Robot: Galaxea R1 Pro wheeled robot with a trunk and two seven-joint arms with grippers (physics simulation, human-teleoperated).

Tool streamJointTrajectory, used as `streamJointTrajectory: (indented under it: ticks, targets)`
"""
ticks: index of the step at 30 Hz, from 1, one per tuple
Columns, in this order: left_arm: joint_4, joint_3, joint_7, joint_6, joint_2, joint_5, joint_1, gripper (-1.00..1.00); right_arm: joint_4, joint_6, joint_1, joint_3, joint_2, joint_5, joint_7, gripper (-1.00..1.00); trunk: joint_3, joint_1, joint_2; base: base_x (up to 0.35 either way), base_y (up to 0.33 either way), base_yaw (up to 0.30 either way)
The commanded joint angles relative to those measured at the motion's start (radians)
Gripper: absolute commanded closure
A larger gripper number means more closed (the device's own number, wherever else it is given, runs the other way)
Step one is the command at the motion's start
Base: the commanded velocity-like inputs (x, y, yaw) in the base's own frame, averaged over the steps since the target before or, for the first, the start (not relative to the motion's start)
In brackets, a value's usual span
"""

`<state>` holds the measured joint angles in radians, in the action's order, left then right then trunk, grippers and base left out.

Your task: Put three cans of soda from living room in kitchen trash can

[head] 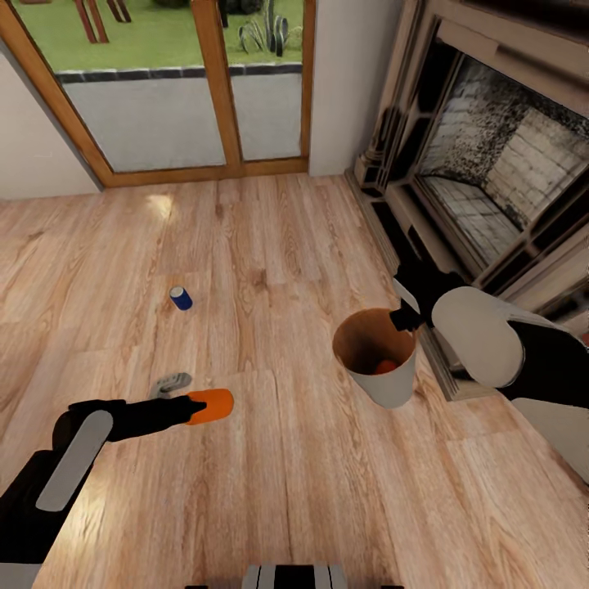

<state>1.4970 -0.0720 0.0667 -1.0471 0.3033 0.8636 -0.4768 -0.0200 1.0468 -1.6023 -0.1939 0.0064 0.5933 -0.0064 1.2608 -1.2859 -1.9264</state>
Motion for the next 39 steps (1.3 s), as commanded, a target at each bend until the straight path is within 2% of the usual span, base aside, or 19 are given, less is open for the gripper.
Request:
streamJointTrajectory:
  ticks: [1,9,13,15,19,25,31,39]
  targets:
    - [0.003,0.001,-0.001,0.000,0.002,0.005,0.000,1.00,-0.002,0.000,0.005,0.005,0.003,0.004,0.002,1.00,-0.003,0.004,0.007,0.000,0.000,0.000]
    - [0.037,0.004,0.000,0.000,0.009,0.125,-0.003,1.00,-0.006,0.000,0.060,0.006,0.019,0.005,-0.015,1.00,-0.028,0.035,0.063,0.000,0.000,0.000]
    - [0.045,0.004,0.001,0.000,0.009,0.156,-0.004,1.00,-0.006,-0.002,0.077,0.005,0.039,0.004,-0.084,1.00,-0.041,0.050,0.091,0.000,0.000,0.000]
    - [0.051,0.004,0.001,0.000,0.009,0.177,-0.005,1.00,-0.007,-0.009,0.092,0.004,0.055,0.003,-0.147,1.00,-0.047,0.058,0.105,0.000,0.000,0.000]
    - [0.057,0.003,0.001,0.000,0.008,0.219,-0.008,1.00,-0.007,-0.042,0.107,0.004,0.072,0.003,-0.204,1.00,-0.060,0.073,0.133,0.000,0.000,0.000]
    - [0.060,0.002,0.002,0.000,0.007,0.267,-0.010,1.00,-0.008,-0.057,0.115,0.004,0.083,0.002,-0.239,1.00,-0.079,0.096,0.175,0.000,0.000,0.000]
    - [0.064,0.003,0.004,0.000,0.001,0.374,-0.021,1.00,-0.007,-0.061,0.122,0.004,0.104,0.002,-0.297,1.00,-0.097,0.119,0.217,0.000,0.000,0.000]
    - [0.067,0.003,0.004,0.000,-0.004,0.449,-0.034,1.00,-0.007,-0.063,0.141,0.004,0.115,0.002,-0.310,1.00,-0.122,0.150,0.273,0.000,0.000,0.000]
